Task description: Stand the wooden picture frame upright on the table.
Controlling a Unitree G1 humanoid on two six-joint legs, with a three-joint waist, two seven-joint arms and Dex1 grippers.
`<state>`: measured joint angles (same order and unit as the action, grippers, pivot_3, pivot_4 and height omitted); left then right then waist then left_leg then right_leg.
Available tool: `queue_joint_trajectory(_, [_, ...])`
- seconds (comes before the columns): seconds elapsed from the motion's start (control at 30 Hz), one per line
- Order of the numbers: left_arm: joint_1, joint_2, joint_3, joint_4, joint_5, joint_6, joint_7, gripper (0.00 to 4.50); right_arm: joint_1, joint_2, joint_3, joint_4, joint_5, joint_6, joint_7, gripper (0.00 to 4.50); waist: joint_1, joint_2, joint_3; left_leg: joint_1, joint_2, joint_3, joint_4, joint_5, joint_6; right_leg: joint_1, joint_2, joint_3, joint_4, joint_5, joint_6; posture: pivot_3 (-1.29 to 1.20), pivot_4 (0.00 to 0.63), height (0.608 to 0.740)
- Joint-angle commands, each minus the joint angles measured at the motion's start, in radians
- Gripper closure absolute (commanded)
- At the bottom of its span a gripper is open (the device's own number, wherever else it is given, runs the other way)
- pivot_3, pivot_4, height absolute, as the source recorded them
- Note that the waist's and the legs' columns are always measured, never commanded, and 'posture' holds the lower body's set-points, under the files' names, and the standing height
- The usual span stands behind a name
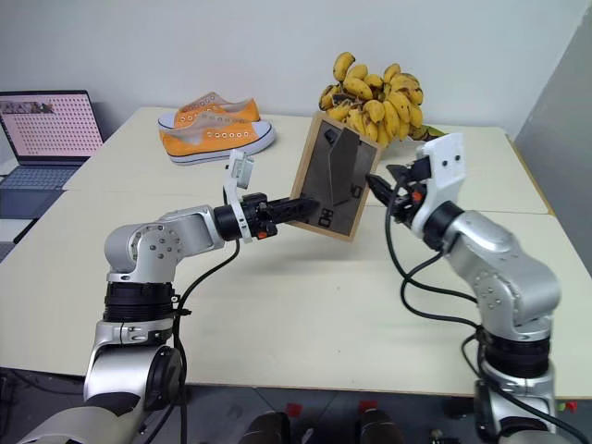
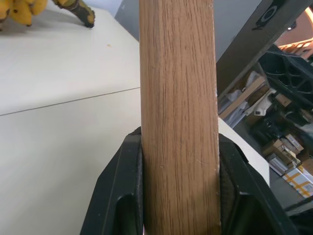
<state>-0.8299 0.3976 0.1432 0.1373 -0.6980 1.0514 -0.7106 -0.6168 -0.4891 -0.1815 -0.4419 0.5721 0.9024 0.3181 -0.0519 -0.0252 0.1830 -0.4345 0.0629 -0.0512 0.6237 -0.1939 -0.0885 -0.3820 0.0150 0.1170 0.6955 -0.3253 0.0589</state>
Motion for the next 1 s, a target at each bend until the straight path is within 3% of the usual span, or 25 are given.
queue_joint_trajectory(0.03, [-0.023,0.017,0.024,-0.002,-0.002,-0.040,-0.011,3.21,-0.001,-0.073,-0.046,-0.003,0.013,-0.008,0.053,2.29,0.000,0.000,0.000,0.000,0.000,0.000,0.000,0.000,0.000,0.000,0.000,0.000,0.000,0.000,0.000,0.00,0.150,0.740])
queue_joint_trajectory(0.13, [-0.033,0.013,0.036,0.012,-0.013,-0.035,-0.003,3.21,0.011,-0.101,-0.045,0.014,0.008,-0.011,0.069,2.29,0.000,0.000,0.000,0.000,0.000,0.000,0.000,0.000,0.000,0.000,0.000,0.000,0.000,0.000,0.000,0.00,0.150,0.740])
queue_joint_trajectory(0.2, [-0.046,0.003,0.052,0.017,-0.036,-0.005,0.011,3.21,0.042,-0.131,0.013,0.031,-0.074,-0.112,0.101,2.29,0.000,0.000,0.000,0.000,0.000,0.000,0.000,0.000,0.000,0.000,0.000,0.001,-0.001,0.000,0.000,0.00,0.150,0.740])
queue_joint_trajectory(0.33, [-0.089,-0.032,0.144,0.021,-0.136,0.134,0.093,3.21,0.184,-0.277,0.205,0.209,-0.460,-0.675,0.172,2.29,0.005,-0.001,0.001,-0.001,0.000,0.000,0.000,0.000,0.000,0.000,0.000,0.000,-0.003,0.000,0.000,0.00,0.150,0.740])
queue_joint_trajectory(0.43, [-0.097,-0.034,0.207,0.001,-0.188,0.273,0.173,3.21,0.228,-0.336,0.264,0.373,-0.627,-1.001,0.157,1.83,0.005,-0.001,0.001,-0.001,-0.001,0.001,0.000,0.000,0.000,0.001,-0.001,0.001,-0.006,-0.001,0.004,0.00,0.150,0.740])
queue_joint_trajectory(0.63, [-0.081,-0.022,0.311,-0.083,-0.283,0.540,0.289,3.21,0.154,-0.387,0.334,0.638,-0.982,-1.452,-0.082,0.58,-0.009,-0.001,0.002,-0.001,0.000,0.002,0.000,0.000,0.000,0.001,-0.001,0.002,-0.005,0.001,0.001,0.00,0.150,0.740])
queue_joint_trajectory(0.83, [0.016,0.055,0.255,-0.131,-0.575,0.563,0.436,3.21,0.021,-0.396,0.422,0.782,-1.349,-1.702,-0.414,0.58,-0.007,-0.001,0.002,0.002,0.000,0.002,0.001,0.001,-0.002,0.000,-0.001,0.003,0.002,0.001,0.001,0.00,0.150,0.740])
queue_joint_trajectory(1.0, [0.025,0.080,0.241,-0.078,-0.775,0.563,0.595,3.21,-0.075,-0.333,0.486,0.859,-1.522,-1.758,-0.646,0.58,-0.002,-0.001,0.002,0.002,-0.001,0.001,0.003,0.002,-0.003,0.001,-0.001,0.003,0.003,0.001,0.001,0.00,0.150,0.740])
